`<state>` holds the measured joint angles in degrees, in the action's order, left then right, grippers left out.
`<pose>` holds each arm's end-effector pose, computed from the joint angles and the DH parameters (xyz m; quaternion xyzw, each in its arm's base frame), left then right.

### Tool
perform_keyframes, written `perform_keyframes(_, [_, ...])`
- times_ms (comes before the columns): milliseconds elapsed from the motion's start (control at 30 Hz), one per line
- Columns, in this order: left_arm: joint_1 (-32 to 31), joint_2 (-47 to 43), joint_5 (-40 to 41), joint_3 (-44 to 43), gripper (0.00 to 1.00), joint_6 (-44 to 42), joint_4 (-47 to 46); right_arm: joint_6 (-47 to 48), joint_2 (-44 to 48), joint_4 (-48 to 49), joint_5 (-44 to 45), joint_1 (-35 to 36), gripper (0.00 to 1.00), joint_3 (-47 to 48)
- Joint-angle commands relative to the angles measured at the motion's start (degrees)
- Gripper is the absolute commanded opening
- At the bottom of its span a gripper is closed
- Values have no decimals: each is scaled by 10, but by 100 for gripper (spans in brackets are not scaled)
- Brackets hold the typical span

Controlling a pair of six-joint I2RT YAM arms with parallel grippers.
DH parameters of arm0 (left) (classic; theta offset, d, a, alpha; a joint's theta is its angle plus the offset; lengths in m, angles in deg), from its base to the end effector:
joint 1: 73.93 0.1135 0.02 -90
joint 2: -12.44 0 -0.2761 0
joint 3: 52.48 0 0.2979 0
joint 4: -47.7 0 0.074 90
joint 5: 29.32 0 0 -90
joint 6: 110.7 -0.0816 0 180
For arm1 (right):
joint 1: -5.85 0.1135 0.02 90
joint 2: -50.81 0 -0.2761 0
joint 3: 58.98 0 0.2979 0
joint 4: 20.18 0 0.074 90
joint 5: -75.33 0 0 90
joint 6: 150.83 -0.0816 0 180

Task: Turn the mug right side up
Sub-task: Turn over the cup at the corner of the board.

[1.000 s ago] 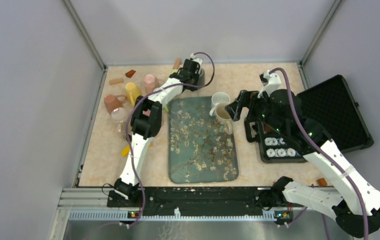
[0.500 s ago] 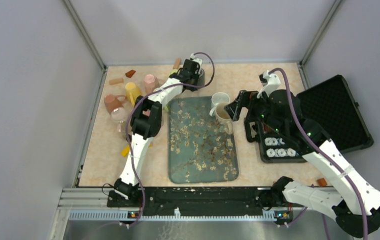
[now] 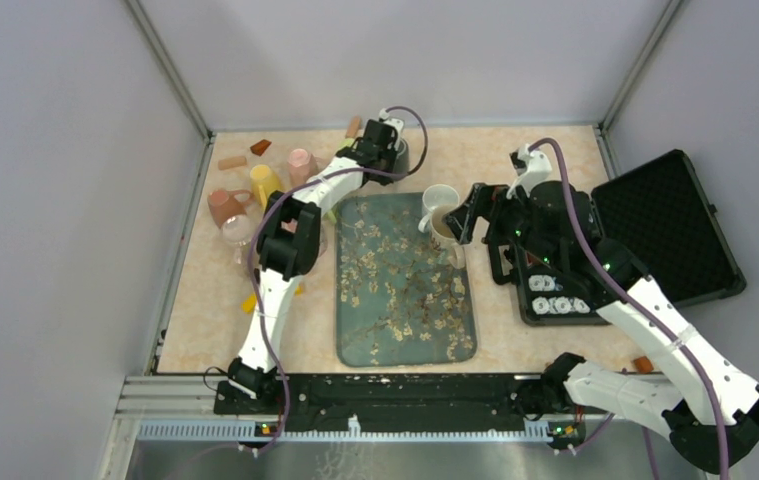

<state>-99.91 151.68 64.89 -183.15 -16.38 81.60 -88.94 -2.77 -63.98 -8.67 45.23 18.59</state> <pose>0.5764 -0.2742 0.1445 0.1573 0.9011 -0.0728 0.3975 0.2174 0.1674 0.4042 -0.0503 0.8161 0.2833 0.5012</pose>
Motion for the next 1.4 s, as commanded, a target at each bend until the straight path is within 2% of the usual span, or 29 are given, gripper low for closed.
perform_keyframes(0, [-4,-97,-9,23,0,0,-78,-5,-3,35,-4,7,99,-8])
perform_keyframes(267, [-4,-159,-59,59,0,16,-138,-5,-8,55,3,7,99,-17])
perform_keyframes(433, [-4,-198,-104,64,0,41,-144,-4,-17,70,0,7,99,-9])
perform_keyframes(700, [-4,-303,-219,110,0,112,-165,-1,-19,113,-1,7,99,1])
perform_keyframes(1000, [-5,-420,-356,263,0,229,-265,-34,-11,166,-57,7,99,-18])
perform_keyframes(1367, [-11,-553,-445,463,0,387,-436,-90,52,243,-149,7,99,-106])
